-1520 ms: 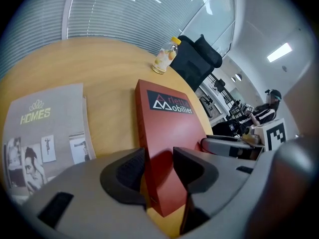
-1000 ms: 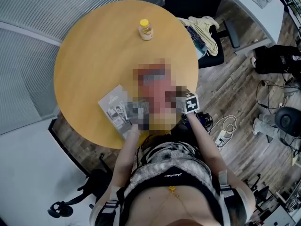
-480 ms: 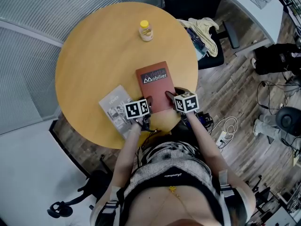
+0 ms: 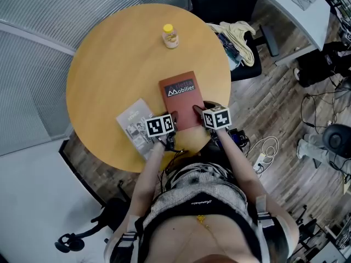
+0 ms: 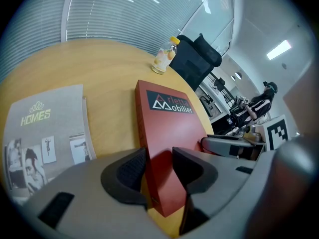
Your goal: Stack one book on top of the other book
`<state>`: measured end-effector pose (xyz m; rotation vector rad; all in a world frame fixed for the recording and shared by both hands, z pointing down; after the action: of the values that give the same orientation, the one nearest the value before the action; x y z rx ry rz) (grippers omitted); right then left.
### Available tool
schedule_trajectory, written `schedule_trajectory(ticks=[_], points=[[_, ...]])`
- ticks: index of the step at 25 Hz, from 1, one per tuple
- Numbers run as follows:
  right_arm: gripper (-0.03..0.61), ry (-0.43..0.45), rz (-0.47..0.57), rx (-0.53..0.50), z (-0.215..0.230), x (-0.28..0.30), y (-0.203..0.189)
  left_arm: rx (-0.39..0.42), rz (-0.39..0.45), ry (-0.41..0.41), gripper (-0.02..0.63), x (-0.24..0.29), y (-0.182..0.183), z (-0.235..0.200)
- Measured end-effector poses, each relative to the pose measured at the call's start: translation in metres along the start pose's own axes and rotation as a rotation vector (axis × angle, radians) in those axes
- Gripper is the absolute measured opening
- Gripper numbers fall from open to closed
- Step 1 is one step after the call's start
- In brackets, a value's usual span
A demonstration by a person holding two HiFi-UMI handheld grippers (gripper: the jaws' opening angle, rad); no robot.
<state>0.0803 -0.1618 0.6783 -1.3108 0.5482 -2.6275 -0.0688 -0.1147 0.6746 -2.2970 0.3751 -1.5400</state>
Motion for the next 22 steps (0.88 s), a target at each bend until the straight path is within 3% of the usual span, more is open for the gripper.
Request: schedule_trajectory(ticks=[10, 22], points=[[0.189, -0.027, -0.012, -0.009, -0.006, -0.008, 0.002, -0.039, 0.022, 0.031, 0.172, -0.008, -0.001, 0.005], [0.187, 0.007, 0.039, -0.033, -0.022, -0.056, 0.021, -0.004, 0.117, 0.045, 0.166, -0.050, 0.021, 0.037]])
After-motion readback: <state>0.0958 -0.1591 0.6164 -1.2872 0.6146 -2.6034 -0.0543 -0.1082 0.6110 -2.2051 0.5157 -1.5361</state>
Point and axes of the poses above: the fingertips, and each gripper's own axes: x forward along the fingers, z to its right, y out of its top, the point moved 3 cm from there along -x, backward along the fingers, and after that the axes turned 14 degrees about x, right-handed, at the moved point
